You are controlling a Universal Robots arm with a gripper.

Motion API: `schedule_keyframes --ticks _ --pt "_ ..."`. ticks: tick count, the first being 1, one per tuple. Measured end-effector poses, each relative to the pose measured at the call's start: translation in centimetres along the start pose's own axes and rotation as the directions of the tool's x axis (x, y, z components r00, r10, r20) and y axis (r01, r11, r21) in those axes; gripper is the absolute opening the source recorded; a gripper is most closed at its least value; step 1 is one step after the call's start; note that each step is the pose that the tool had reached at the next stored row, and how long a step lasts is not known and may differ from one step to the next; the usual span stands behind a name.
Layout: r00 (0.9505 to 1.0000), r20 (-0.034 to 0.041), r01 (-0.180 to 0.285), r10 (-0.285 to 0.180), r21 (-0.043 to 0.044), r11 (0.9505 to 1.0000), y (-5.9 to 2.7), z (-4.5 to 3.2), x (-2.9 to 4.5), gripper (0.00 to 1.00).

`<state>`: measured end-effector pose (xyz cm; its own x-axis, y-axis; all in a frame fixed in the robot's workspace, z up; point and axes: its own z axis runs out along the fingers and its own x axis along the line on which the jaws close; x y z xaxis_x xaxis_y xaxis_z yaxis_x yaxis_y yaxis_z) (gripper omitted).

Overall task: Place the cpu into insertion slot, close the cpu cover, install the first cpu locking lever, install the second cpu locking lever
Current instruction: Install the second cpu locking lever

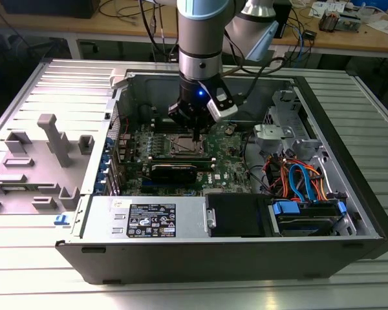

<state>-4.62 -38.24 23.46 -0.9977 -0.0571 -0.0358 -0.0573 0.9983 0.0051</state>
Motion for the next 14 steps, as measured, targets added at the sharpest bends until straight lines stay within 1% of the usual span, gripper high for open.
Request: schedule_keyframes --ticks 7,12,14 --pt "1.0 -0.0001 0.0 0.0 0.0002 1.0 -0.28 -0.01 0.0 0.11" --pt "1.0 -0.0007 0.0 0.0 0.0001 1.0 -0.93 -0.01 0.03 0.11" --pt "1.0 -0.0008 0.0 0.0 0.0003 1.0 -1.03 -0.05 0.04 0.11"
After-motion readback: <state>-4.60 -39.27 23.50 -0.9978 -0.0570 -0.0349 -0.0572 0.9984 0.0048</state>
